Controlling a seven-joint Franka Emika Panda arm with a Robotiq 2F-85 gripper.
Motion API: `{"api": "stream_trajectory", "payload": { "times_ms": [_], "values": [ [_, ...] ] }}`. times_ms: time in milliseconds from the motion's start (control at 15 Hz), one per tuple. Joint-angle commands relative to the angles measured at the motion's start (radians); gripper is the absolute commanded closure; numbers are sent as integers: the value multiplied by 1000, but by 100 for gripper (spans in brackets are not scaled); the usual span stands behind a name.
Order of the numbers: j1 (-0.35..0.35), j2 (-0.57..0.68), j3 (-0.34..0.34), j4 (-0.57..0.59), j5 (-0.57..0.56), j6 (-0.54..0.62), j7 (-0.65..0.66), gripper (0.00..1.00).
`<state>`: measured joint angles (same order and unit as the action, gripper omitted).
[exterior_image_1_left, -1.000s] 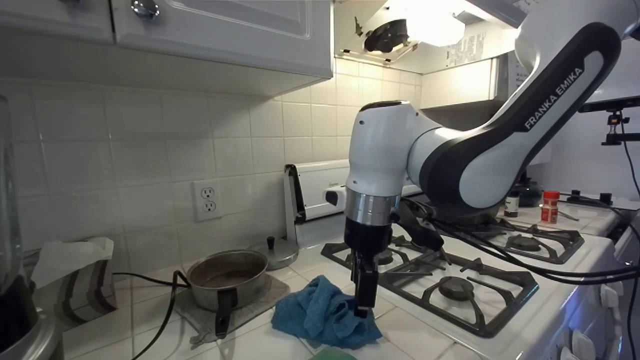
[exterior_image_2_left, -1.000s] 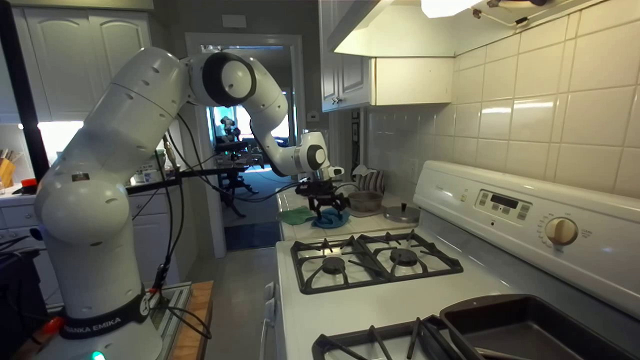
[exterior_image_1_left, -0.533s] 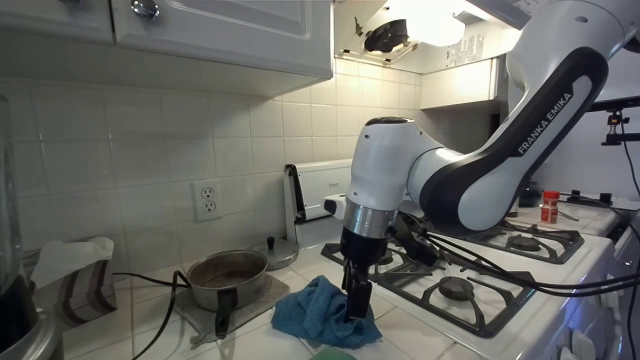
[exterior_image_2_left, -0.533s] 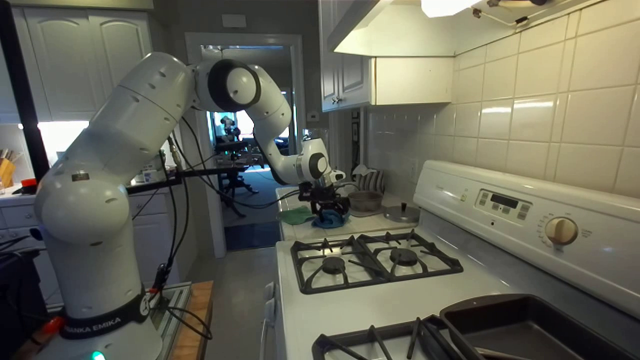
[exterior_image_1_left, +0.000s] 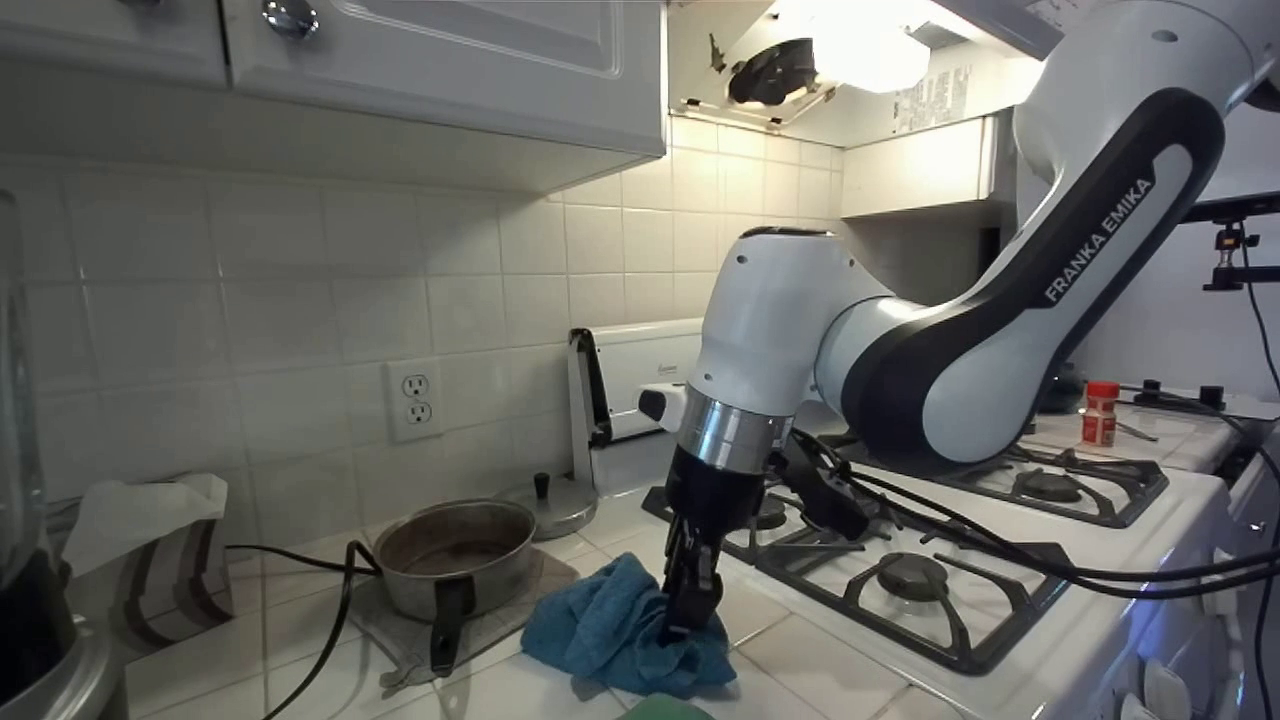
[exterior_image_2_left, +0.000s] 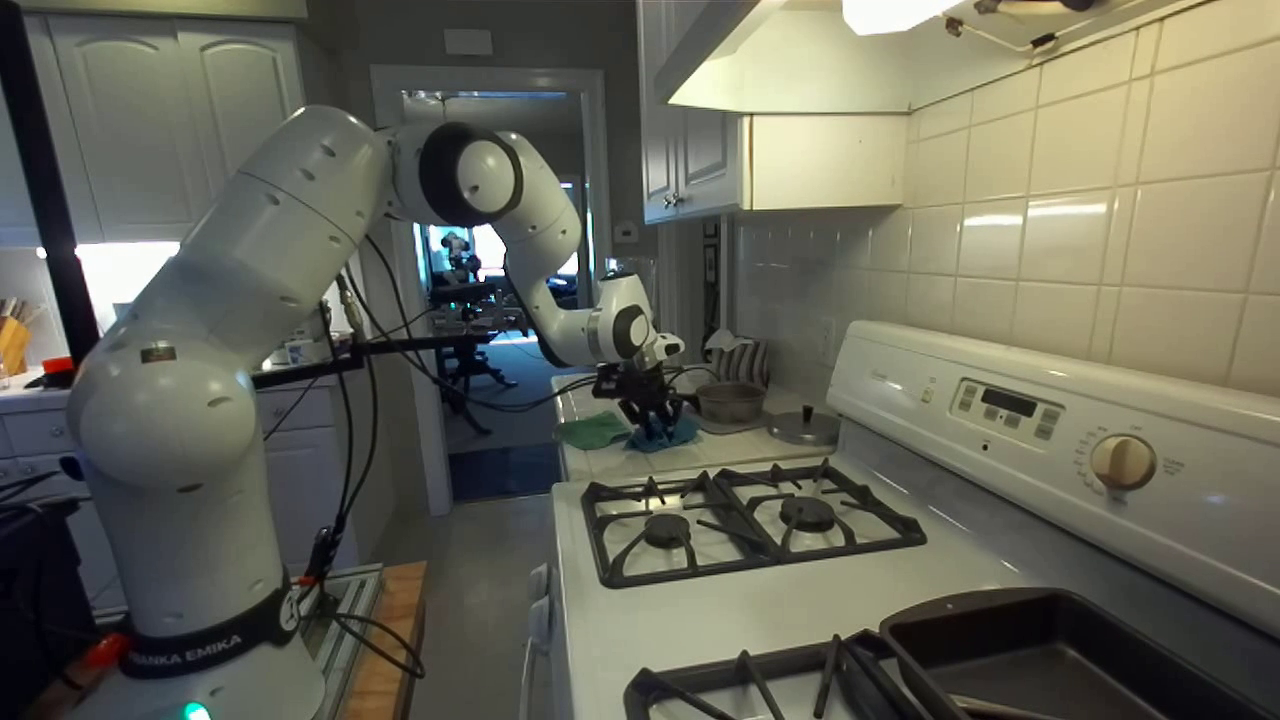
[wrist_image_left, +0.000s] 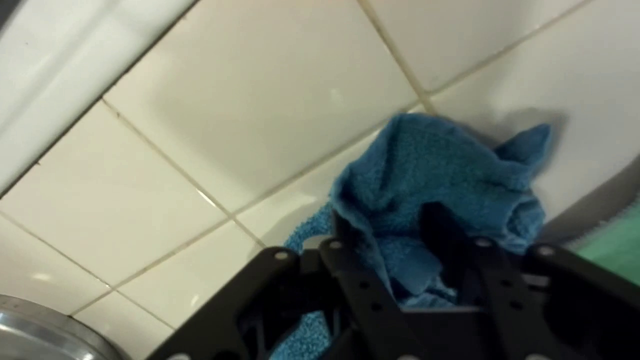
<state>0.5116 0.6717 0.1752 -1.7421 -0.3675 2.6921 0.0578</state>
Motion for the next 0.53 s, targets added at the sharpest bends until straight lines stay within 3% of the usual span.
{"api": "stream_trajectory", "payload": {
  "times_ms": [0,67,133,467],
  "values": [
    [-55,-32,91,-4,116,-43,-72,90],
    [-64,-46,111,-9,147,-67,-80,98],
    [-69,-59,123,-11,169,-87,-84,99],
    [-19,-153,90,-20,150,-216,-22,97]
  ]
}}
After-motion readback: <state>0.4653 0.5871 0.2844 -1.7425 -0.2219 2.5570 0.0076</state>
